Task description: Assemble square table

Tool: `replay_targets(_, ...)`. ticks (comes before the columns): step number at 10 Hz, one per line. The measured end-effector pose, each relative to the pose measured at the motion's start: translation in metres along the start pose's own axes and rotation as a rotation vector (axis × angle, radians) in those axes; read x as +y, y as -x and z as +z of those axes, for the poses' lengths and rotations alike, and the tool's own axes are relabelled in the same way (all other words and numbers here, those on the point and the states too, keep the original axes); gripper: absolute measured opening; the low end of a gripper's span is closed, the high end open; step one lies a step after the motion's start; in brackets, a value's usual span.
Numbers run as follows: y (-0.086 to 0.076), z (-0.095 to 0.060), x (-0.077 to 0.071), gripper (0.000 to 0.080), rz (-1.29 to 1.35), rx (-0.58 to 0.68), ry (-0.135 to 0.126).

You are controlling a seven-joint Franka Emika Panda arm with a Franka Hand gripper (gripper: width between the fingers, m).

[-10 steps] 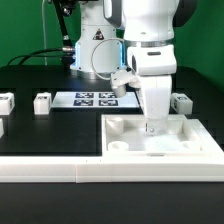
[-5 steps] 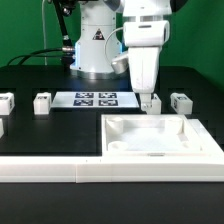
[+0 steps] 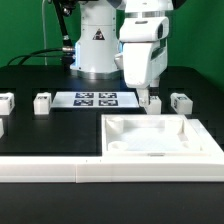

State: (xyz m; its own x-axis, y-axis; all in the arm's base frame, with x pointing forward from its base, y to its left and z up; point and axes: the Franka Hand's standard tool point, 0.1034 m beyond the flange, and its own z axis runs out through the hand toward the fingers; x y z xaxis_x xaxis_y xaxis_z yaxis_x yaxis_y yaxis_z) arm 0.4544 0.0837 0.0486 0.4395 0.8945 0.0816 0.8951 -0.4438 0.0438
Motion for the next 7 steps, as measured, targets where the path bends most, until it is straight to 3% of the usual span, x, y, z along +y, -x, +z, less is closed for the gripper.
replay_targets(3, -0.004, 0.001, -0.013, 0.0649, 0.415, 0.014, -0.008)
replay_targets(7, -0.036, 0.003, -0.042, 0.0649, 0.927, 0.015, -0.044)
